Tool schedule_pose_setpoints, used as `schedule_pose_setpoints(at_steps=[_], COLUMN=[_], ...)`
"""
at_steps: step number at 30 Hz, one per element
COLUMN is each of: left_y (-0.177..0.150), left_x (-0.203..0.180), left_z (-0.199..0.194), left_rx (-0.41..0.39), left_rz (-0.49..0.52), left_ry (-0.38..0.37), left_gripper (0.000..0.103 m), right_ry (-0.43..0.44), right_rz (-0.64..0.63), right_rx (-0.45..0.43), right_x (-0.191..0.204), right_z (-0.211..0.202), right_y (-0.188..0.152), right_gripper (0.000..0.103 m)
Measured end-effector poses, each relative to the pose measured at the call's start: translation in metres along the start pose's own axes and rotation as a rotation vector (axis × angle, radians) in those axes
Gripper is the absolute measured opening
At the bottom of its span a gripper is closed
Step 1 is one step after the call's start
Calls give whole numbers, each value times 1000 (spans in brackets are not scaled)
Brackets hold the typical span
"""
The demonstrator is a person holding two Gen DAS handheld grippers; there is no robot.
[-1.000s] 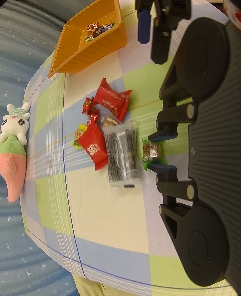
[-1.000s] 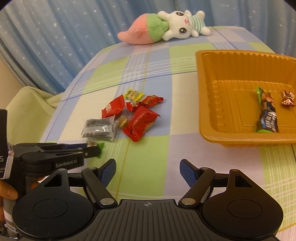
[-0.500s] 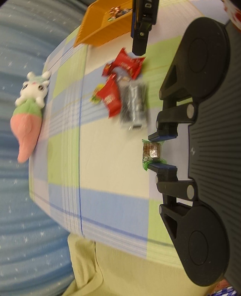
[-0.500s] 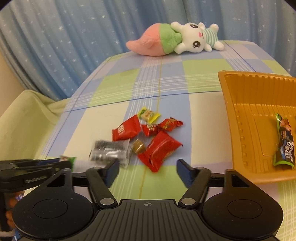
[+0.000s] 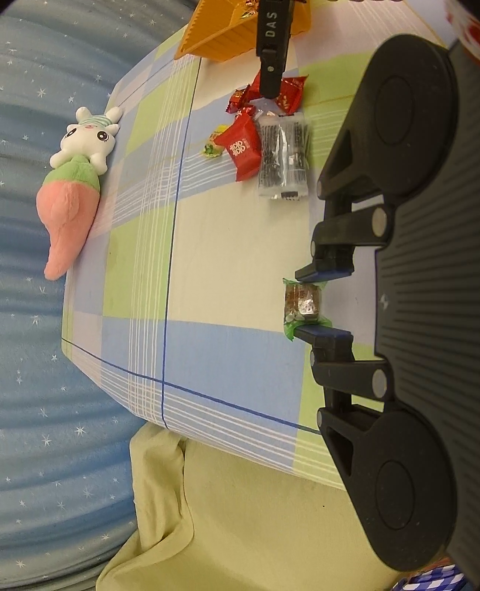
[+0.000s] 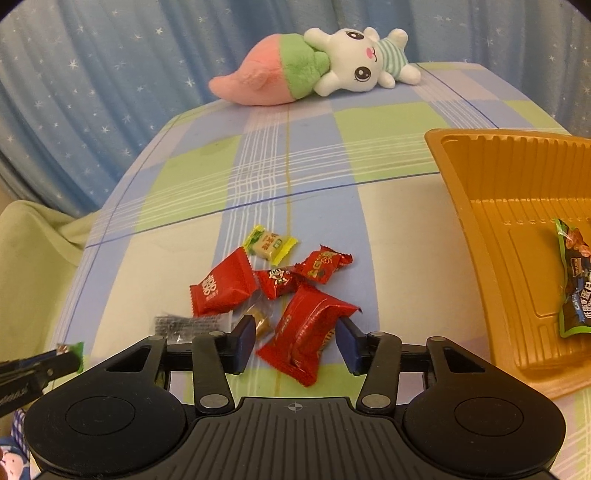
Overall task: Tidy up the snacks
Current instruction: 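Grasp the red candy packet with the right gripper while the left holds its candy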
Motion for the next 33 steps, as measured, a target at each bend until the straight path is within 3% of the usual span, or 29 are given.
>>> schedule_pose_setpoints(at_steps=[3,5,14,33], left_y=[0,0,0,-4], left_x=[2,3,5,-25], left_z=[0,0,-2,-28], left_rx=[1,1,-5,-42], left_rz=[-4,-4,-10,26], left_ry=[1,3,8,-34], left_gripper=[22,22,22,22], right_ry=[-8,-17,-3,86], right_rz=[3,0,-14,-31], right_rx=[10,18,12,-35], right_x=[0,0,-2,-1], right_z=[5,7,5,-52], right_y=[0,0,-1,-9], right_gripper=[43,33,21,18])
Point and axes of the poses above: each gripper's, at about its wrist camera, not at the fingertips, and z roughly the way its jaws point, x to its left, y to its top, the point moved 6 cm from there along z, roughly the way its jaws point, and after that the axes turned 1 degree about x, right-handed, at the moved point
